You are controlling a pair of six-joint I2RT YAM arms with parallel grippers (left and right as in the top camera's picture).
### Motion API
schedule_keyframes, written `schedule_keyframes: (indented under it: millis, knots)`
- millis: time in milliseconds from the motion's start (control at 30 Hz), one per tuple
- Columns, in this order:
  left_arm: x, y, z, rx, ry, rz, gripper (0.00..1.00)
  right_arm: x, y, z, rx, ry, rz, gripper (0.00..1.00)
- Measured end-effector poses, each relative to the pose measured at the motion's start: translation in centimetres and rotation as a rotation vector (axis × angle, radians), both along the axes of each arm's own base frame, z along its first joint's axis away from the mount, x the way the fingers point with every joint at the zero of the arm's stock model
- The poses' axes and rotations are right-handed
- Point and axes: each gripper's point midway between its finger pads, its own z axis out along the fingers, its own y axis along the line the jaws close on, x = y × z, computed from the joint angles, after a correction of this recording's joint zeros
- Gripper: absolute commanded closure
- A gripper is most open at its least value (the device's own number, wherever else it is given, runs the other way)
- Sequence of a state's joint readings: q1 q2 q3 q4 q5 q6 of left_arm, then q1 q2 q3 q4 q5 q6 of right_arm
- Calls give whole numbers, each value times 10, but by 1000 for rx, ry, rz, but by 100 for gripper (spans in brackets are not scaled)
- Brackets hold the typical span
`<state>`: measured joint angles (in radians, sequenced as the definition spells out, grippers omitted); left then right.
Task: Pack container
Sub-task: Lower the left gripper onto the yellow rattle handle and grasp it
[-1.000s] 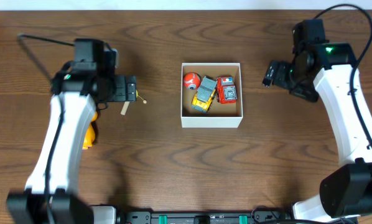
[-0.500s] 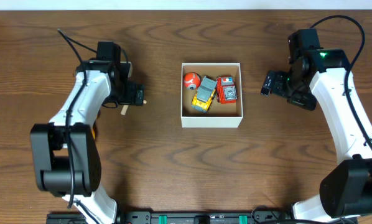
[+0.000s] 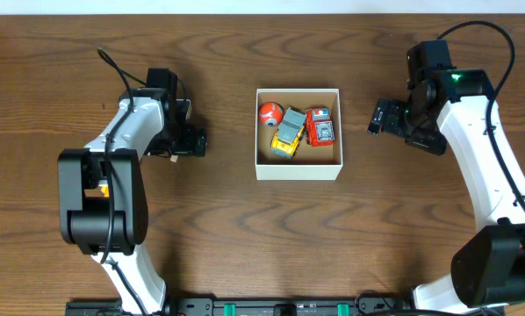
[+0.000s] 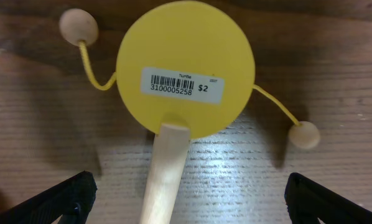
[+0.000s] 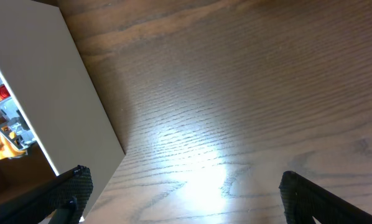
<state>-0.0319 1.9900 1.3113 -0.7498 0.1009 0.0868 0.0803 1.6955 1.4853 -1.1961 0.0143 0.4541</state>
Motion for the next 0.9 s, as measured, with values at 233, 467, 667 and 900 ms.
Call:
schedule_keyframes:
  millis: [233, 467, 667, 900]
  knots:
    - [-1, 2, -5, 14, 11, 0, 25, 0, 0, 0, -1, 0, 8, 1]
    - [-1, 5, -5, 27, 10, -7, 57, 0, 0, 0, -2, 0, 14, 1]
    - [-1, 5, -5, 28, 10, -14, 68, 0, 0, 0, -4, 0, 23, 1]
    - [-1, 5, -5, 28, 11, -14, 74, 0, 0, 0, -5, 0, 29, 1]
